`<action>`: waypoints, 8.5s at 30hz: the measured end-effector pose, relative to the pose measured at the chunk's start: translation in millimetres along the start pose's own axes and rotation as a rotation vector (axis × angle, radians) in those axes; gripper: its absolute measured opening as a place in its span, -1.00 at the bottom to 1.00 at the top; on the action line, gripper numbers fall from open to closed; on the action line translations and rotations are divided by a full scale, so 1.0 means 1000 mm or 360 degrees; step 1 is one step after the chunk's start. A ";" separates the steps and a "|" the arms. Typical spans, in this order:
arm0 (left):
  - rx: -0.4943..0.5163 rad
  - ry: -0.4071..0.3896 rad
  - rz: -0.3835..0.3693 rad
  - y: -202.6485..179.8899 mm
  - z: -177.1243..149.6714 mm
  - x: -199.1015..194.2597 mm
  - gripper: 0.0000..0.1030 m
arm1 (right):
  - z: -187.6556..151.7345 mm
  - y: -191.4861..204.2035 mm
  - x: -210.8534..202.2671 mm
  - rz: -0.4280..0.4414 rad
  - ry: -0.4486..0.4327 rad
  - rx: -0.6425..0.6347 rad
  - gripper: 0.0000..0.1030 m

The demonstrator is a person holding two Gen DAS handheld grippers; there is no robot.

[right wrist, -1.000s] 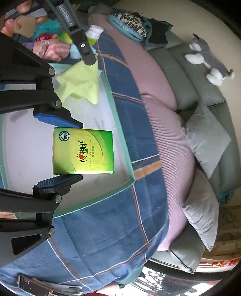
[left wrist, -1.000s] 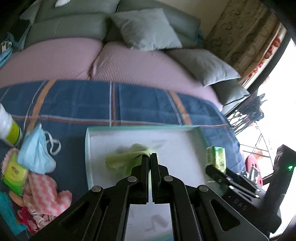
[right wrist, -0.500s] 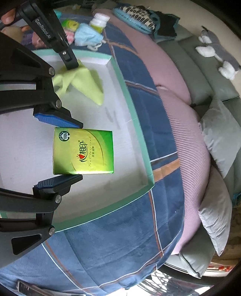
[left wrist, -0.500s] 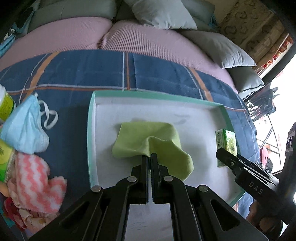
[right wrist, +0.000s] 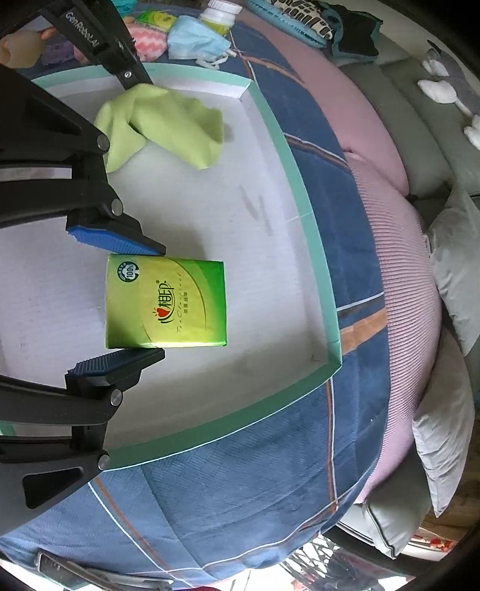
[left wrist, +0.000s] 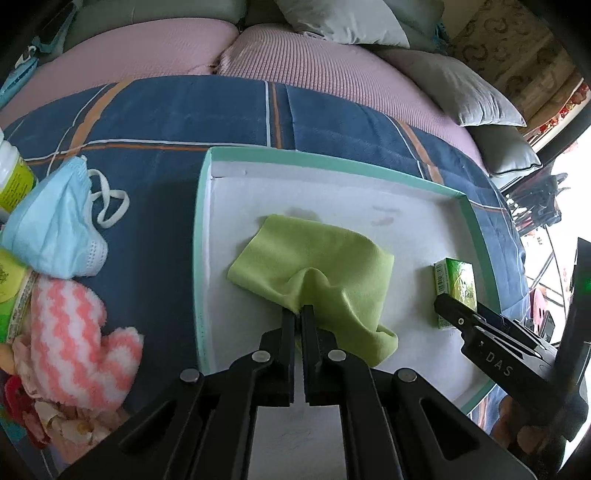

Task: Organize soft objects
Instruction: 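Carry the cloth and tissue pack over the white tray with both tools, then open both tools to drop the cloth and tissue pack into the tray, then move both tools back over the pile of items, then grasp the pink knitted sock with the right tool while the left tool grasps a tissue pack, then lift and carry the sock and tissue pack over the tray with both tools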

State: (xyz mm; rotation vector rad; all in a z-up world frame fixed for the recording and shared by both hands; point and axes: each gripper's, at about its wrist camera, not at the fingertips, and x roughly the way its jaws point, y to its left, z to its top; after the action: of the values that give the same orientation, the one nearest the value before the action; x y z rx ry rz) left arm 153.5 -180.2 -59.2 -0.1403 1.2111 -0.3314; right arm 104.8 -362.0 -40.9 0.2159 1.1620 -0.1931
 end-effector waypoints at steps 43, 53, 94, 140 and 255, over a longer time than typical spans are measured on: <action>-0.0026 -0.0431 0.0422 0.030 0.014 -0.072 0.95 | 0.004 0.013 -0.056 -0.0033 -0.0263 -0.0048 1.00; -0.0064 -0.0566 0.0432 0.042 0.015 -0.111 0.95 | 0.003 0.031 -0.072 -0.0167 -0.0414 -0.0043 1.00; -0.0848 -0.0582 0.0542 0.254 -0.027 -0.190 0.95 | -0.041 0.215 -0.050 0.0506 -0.0205 -0.0534 0.93; -0.0031 0.0019 0.0636 0.138 0.022 -0.055 0.11 | -0.044 0.243 0.003 0.0663 0.0072 -0.0631 -0.40; 0.0342 -0.0571 0.0342 -0.012 0.028 -0.154 -0.02 | 0.001 -0.022 -0.197 0.0608 -0.0985 0.0214 -0.69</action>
State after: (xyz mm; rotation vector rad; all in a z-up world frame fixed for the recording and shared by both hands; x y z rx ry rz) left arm 129.2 -143.0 91.8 0.1129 0.8199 -0.2338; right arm 23.6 -376.0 139.8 0.4551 0.4791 0.0055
